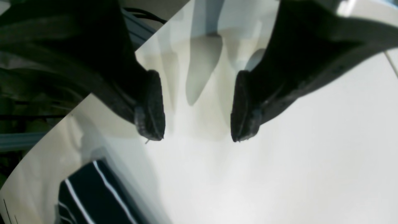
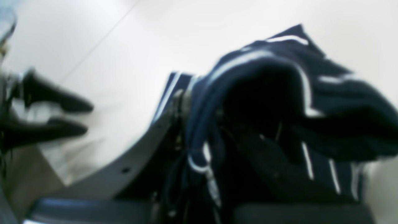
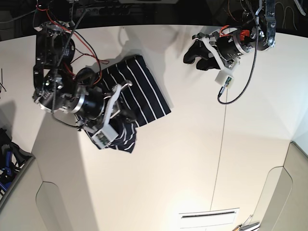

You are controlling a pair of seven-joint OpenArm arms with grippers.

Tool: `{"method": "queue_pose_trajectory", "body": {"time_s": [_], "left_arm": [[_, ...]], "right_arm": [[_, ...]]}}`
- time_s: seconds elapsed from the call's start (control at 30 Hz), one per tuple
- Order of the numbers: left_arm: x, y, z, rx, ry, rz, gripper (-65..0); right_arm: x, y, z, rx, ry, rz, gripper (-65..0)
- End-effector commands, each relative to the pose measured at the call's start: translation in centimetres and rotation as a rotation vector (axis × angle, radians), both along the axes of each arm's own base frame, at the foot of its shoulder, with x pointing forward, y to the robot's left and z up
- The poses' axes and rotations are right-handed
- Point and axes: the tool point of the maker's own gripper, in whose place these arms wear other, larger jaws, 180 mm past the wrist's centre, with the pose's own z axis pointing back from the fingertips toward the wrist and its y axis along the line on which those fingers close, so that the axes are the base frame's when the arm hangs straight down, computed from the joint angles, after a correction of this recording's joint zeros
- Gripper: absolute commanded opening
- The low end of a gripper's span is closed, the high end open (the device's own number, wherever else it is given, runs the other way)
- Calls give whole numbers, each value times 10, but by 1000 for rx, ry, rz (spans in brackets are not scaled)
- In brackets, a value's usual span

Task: Fold the T-shirt properly
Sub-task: 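Grasp the folded shirt edge with the right gripper and drag it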

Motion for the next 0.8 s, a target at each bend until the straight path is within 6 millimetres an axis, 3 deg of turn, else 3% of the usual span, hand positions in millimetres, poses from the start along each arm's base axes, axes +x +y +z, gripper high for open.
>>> {"method": "queue_pose_trajectory", "body": {"time_s": [0.0,0.03,0.13,0.2,0.3,0.57,0.77], "left_arm": [[2,1,3,6,-9,-5,-277],[2,1,3,6,-9,-5,-277],[1,0,3,-2,-3,-7,-277],[-1,-2,4,-20,10,-10,-277],[-3,-5,5,-38,21,-13,-277],[-8,-10,7,-65,38,-44,-277],[-10,-15,10,-98,40,-54,-277]], "right_arm": [[3,11,8,10,-39,28,-650],[0,20,1,-14,-35,58,-650],[-10,37,-23,-88,-15,118,-442],[-15,44,-38,-131,-8,151,-346],[-22,55,-52,-181,-16,204,-336],[-47,88,-61,-258,-63,346,-336],[-43,95,-58,-332,-127,389,-336]]}}
